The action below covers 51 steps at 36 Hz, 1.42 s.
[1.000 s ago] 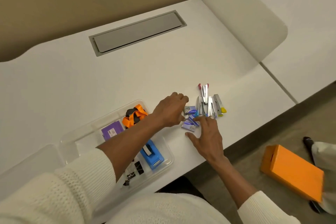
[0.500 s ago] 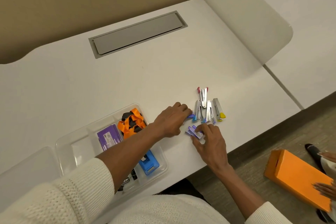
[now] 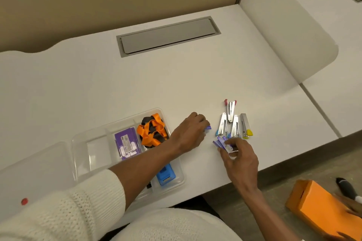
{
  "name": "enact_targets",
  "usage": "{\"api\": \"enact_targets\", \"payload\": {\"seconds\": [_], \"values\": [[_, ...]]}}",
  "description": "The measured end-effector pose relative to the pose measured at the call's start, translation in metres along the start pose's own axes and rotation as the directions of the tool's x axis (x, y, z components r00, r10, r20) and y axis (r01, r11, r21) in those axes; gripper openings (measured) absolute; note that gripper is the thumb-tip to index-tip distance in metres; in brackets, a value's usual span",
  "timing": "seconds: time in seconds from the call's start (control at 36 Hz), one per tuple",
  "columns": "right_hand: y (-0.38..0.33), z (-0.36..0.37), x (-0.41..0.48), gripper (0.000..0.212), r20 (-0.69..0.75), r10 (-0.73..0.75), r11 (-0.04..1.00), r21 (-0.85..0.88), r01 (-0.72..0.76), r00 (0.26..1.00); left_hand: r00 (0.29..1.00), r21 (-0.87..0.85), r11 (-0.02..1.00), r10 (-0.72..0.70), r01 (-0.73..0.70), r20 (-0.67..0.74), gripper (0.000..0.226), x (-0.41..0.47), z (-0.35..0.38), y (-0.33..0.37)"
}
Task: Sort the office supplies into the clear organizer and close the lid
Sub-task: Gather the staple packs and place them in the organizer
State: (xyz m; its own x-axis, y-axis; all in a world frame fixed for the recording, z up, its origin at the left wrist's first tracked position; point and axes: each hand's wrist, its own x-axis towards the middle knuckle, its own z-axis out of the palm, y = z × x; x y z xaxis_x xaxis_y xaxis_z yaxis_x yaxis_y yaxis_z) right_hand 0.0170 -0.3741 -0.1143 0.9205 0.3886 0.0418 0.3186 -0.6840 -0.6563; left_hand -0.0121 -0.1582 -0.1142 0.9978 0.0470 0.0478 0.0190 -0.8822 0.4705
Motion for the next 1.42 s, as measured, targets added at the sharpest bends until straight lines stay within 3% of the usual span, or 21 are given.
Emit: {"api": "enact_targets", "payload": {"seconds": [0.17,0.33,0.44,0.61,0.75,1.0,1.14,1.25,1.33,1.42], "values": [[-0.025,-0.004,0.011,0.037,-0.015,-0.006,0.996,0.084,0.007,1.0,0.984,-0.075,0.997,-0.032,0.019,-0.174,0.029,-0.023,-0.024,0.003],[-0.07,0.009,0.02,0.036,0.007,-0.096,0.981,0.167,0.094,0.995,0.924,-0.168,0.978,-0.172,0.12,-0.341,0.03,-0.072,-0.057,0.002],[-0.104,0.026,0.02,0.034,0.052,-0.198,0.962,0.203,0.184,0.979,0.855,-0.207,0.949,-0.305,0.237,-0.419,0.035,-0.118,-0.08,-0.008],[-0.151,0.06,0.006,0.033,0.178,-0.311,0.937,0.221,0.27,0.934,0.699,-0.206,0.864,-0.496,0.46,-0.516,0.039,-0.194,-0.115,-0.036],[-0.182,0.09,-0.012,0.033,0.285,-0.368,0.925,0.207,0.318,0.885,0.604,-0.151,0.78,-0.576,0.607,-0.551,0.033,-0.24,-0.122,-0.067],[-0.223,0.133,-0.044,0.031,0.344,-0.44,0.897,0.123,0.424,0.83,0.696,-0.001,0.76,-0.596,0.65,-0.399,0.037,-0.267,-0.096,-0.099],[-0.233,0.148,-0.054,0.035,0.379,-0.415,0.904,0.068,0.423,0.827,0.687,-0.005,0.732,-0.641,0.681,-0.343,0.05,-0.269,-0.089,-0.104],[-0.24,0.157,-0.059,0.033,0.37,-0.415,0.899,0.028,0.436,0.831,0.679,0.016,0.743,-0.602,0.669,-0.419,0.027,-0.276,-0.099,-0.099],[-0.248,0.163,-0.062,0.033,0.376,-0.436,0.882,0.0,0.471,0.817,0.584,-0.044,0.682,-0.657,0.73,-0.477,0.024,-0.287,-0.103,-0.094],[-0.257,0.174,-0.063,0.034,0.369,-0.477,0.853,-0.024,0.521,0.798,0.449,-0.221,0.586,-0.769,0.779,-0.455,0.034,-0.299,-0.1,-0.093]]}}
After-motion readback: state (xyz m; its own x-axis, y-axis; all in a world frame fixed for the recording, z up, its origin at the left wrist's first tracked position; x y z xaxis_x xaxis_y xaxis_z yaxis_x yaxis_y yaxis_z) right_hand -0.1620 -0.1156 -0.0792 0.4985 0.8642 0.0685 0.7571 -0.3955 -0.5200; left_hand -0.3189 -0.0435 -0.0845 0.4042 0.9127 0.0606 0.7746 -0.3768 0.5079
